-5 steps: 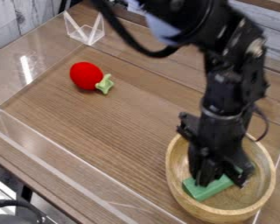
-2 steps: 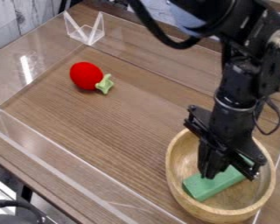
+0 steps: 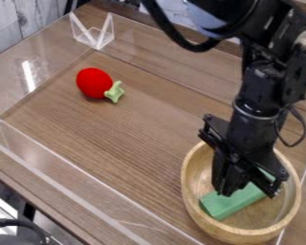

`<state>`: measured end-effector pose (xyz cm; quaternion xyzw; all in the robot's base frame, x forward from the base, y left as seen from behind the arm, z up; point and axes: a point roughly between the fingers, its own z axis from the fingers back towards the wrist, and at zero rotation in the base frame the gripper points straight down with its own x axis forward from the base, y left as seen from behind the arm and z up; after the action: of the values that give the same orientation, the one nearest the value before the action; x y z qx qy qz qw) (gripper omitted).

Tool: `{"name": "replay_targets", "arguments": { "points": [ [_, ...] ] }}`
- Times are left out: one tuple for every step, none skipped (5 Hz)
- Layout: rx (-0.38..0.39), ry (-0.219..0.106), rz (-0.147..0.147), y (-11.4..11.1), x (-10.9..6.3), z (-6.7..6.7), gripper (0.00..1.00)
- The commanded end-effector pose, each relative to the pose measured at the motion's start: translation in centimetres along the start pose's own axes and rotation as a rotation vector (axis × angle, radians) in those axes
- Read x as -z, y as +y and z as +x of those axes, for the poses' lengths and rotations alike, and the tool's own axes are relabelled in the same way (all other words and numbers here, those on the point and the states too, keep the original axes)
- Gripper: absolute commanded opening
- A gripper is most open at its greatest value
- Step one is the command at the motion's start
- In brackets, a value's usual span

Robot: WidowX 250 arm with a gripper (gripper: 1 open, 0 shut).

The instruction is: Remove the green block from the brown bowl and put it on the table

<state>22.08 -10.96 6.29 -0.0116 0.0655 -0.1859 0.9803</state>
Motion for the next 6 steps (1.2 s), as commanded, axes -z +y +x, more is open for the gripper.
{"name": "replay_targets", "arguments": {
  "points": [
    [-0.039, -0.08, -0.009, 0.5, -1.9, 0.2, 1.0],
    [-0.078, -0.079, -0.015, 0.9, -1.3, -0.1, 0.0],
    [-0.105, -0.077, -0.02, 1.7, -1.7, 0.7, 0.0],
    [-0.114, -0.078, -0.025, 2.4, -1.9, 1.7, 0.0],
    [-0.088, -0.078, -0.023, 1.3, -1.8, 1.5, 0.0],
    [-0.056, -0.078, -0.019, 0.1, -1.7, 1.3, 0.0]
  ]
}}
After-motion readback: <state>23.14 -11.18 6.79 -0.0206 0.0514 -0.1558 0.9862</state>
